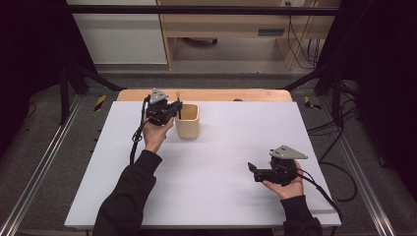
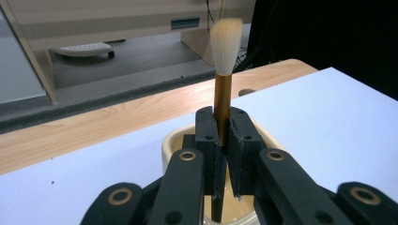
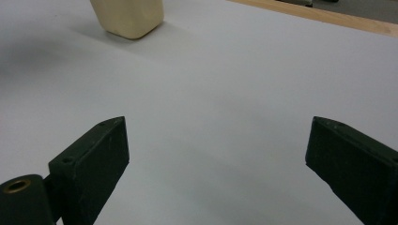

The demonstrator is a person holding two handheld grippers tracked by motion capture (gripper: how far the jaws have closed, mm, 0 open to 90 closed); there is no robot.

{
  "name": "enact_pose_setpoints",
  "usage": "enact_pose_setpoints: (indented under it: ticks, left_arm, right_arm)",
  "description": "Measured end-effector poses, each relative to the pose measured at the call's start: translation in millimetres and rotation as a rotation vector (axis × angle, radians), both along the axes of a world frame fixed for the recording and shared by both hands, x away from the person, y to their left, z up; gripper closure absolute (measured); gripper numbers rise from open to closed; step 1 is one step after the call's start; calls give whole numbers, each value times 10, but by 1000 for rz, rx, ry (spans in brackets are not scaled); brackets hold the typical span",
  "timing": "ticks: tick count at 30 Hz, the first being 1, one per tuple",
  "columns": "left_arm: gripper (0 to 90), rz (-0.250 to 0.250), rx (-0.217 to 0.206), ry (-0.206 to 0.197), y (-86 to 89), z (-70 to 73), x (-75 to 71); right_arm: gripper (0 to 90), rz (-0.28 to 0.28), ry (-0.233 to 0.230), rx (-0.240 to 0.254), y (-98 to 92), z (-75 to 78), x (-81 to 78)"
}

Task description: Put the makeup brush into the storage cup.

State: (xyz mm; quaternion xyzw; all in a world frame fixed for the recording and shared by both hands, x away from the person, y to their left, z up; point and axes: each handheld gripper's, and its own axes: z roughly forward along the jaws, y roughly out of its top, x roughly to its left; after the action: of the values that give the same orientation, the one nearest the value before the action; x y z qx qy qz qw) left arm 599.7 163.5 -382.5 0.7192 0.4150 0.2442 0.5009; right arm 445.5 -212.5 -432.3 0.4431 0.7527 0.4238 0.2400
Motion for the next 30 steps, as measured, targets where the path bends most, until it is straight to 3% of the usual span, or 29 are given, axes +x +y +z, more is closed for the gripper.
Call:
enact_pose_setpoints:
  ticks: [18,30]
  left_arm:
    - [823,-1,51,28,-15,-189,-67]
    - [711,-2,27,52,116,-147,-242]
  right_arm:
    - [67,-2,4,1,7,1,-6]
    - [67,-3,-1,5,-2,14,-8]
